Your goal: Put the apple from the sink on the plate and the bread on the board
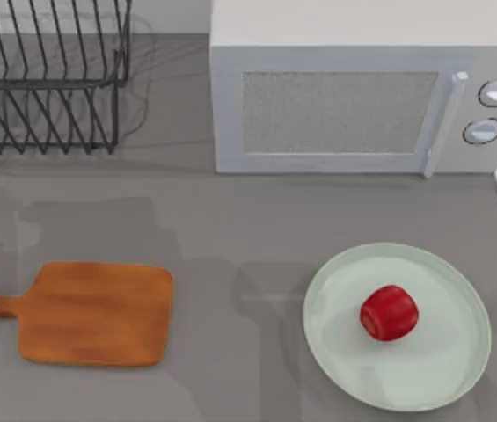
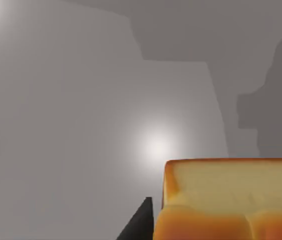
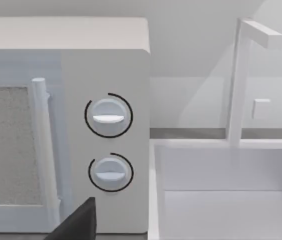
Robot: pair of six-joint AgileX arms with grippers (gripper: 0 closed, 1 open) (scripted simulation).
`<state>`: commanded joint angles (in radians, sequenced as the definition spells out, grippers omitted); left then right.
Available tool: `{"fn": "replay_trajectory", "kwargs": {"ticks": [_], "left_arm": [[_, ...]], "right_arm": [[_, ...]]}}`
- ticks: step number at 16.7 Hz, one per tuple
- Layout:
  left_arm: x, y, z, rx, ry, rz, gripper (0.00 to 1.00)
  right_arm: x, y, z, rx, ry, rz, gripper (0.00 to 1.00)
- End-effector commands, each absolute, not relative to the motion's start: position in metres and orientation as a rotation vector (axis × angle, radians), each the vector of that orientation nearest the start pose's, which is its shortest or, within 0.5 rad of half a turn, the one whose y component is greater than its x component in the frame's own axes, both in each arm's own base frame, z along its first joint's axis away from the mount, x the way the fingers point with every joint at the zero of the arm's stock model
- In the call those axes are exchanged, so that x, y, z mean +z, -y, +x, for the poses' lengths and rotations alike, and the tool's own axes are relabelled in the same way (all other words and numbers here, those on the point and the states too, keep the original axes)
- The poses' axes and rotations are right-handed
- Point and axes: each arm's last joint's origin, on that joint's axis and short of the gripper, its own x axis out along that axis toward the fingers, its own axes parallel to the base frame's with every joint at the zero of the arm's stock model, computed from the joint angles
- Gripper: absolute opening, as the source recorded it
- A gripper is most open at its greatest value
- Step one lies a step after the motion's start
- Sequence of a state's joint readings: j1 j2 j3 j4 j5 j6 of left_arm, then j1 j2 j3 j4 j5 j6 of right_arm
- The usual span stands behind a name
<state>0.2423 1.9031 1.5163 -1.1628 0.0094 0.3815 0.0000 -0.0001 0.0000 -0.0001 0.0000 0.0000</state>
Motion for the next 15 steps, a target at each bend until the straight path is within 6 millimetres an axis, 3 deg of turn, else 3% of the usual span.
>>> {"fn": "replay_trajectory", "kwargs": {"ticks": [3,5,9,12,15], "left_arm": [[0.212,-0.086,0.353,-0.106,-1.547,0.104,0.00],[0.210,-0.067,0.352,-0.104,-1.544,0.103,0.00],[0.200,-0.003,0.341,-0.069,-1.558,0.063,0.00],[0.190,0.048,0.319,-0.027,-1.576,0.023,0.00],[0.185,0.083,0.297,-0.013,-1.568,0.010,0.00]], "right_arm": [[0.160,0.001,0.106,0.000,0.000,0.000,1.00],[0.160,0.001,0.106,0.000,0.000,0.000,1.00],[0.160,0.001,0.106,0.000,0.000,0.000,1.00],[0.160,0.001,0.106,0.000,0.000,0.000,1.00],[0.160,0.001,0.106,0.000,0.000,0.000,1.00]]}}
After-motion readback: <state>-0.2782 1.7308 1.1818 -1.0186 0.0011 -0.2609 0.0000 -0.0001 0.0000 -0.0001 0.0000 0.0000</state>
